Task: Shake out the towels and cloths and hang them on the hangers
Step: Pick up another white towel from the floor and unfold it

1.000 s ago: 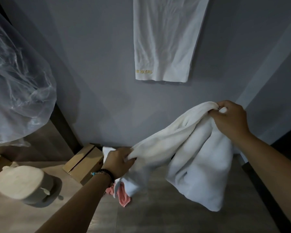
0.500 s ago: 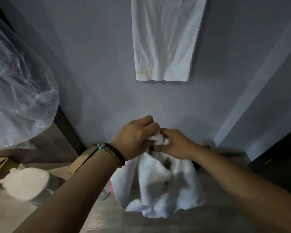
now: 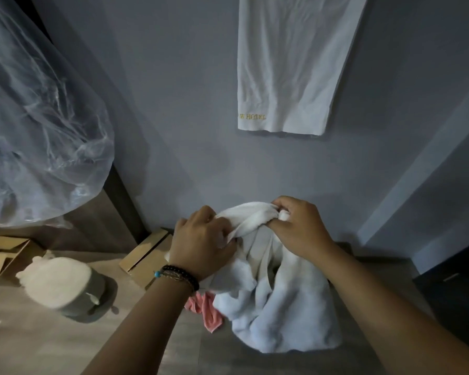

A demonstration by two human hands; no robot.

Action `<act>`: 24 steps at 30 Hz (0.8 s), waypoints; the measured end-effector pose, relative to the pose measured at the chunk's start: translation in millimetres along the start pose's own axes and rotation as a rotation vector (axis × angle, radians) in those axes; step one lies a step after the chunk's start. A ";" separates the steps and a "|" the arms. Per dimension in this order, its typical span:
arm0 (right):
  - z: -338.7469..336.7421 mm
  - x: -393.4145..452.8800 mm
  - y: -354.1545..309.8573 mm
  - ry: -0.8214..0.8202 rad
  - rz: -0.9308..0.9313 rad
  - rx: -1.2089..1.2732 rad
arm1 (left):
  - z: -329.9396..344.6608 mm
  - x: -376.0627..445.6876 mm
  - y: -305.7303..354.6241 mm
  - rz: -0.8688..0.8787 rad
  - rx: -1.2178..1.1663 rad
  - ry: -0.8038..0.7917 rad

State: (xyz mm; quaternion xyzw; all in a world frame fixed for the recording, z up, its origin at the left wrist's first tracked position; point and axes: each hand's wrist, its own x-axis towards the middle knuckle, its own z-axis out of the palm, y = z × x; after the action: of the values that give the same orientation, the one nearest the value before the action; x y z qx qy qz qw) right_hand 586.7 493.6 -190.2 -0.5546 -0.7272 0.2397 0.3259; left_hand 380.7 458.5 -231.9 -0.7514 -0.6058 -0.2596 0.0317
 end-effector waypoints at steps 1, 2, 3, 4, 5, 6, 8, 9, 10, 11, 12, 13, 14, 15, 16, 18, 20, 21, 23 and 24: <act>-1.0 -0.7 -0.3 0.022 0.020 -0.005 | 2.2 -3.0 -2.1 -0.039 0.040 -0.003; -1.7 -1.7 0.0 0.041 0.037 -0.008 | 4.8 -5.5 -3.2 -0.081 0.057 -0.010; -2.3 -2.8 0.3 0.059 0.052 -0.008 | 8.3 -7.5 -3.3 -0.123 0.059 -0.020; -2.8 -4.2 1.1 0.075 0.068 -0.002 | 12.2 -9.1 -1.6 -0.164 0.058 -0.041; -4.1 -5.4 1.3 0.089 0.091 0.006 | 17.5 -11.4 0.8 -0.195 0.060 -0.063; -6.2 -6.5 2.1 0.100 0.116 0.012 | 23.2 -13.8 4.1 -0.219 0.063 -0.082; -12.9 -8.1 2.7 0.120 0.154 0.018 | 36.6 -20.4 8.6 -0.243 0.052 -0.087; -17.6 -8.7 2.9 0.135 0.168 0.022 | 44.4 -24.5 9.4 -0.252 0.037 -0.093; -22.7 -9.2 3.6 0.154 0.182 0.029 | 51.6 -29.2 10.3 -0.262 0.018 -0.107; -28.5 -9.6 4.5 0.177 0.201 0.040 | 59.6 -33.7 10.3 -0.263 -0.001 -0.114; -34.4 -9.7 6.1 0.202 0.223 0.052 | 66.4 -38.2 10.1 -0.269 -0.034 -0.124; -40.4 -10.2 7.7 0.223 0.247 0.064 | 71.5 -42.0 10.8 -0.271 -0.080 -0.127; -45.8 -10.7 9.6 0.241 0.267 0.076 | 74.9 -44.7 12.0 -0.273 -0.140 -0.129; -50.3 -11.8 11.5 0.252 0.288 0.094 | 78.5 -47.0 12.9 -0.265 -0.206 -0.124; -53.5 -13.3 13.1 0.258 0.307 0.115 | 80.5 -47.8 15.3 -0.262 -0.281 -0.128; -55.4 -16.7 15.2 0.251 0.341 0.148 | 85.0 -46.4 21.7 -0.247 -0.415 -0.124; -53.5 -20.2 15.6 0.231 0.356 0.156 | 89.7 -43.6 31.4 -0.232 -0.451 -0.044; -52.3 -21.6 15.5 0.224 0.355 0.158 | 91.3 -42.3 36.5 -0.248 -0.435 -0.006; -51.2 -22.8 16.1 0.217 0.348 0.165 | 91.4 -40.2 42.9 -0.275 -0.382 0.037; -51.4 -23.1 16.4 0.210 0.344 0.170 | 90.9 -40.4 43.2 -0.273 -0.366 0.041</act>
State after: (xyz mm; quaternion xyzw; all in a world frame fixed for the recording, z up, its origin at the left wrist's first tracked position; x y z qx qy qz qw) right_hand 639.4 475.1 -172.0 -0.6630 -0.5611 0.2931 0.3997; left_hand 447.4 443.9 -316.2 -0.6501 -0.6439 -0.3825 -0.1283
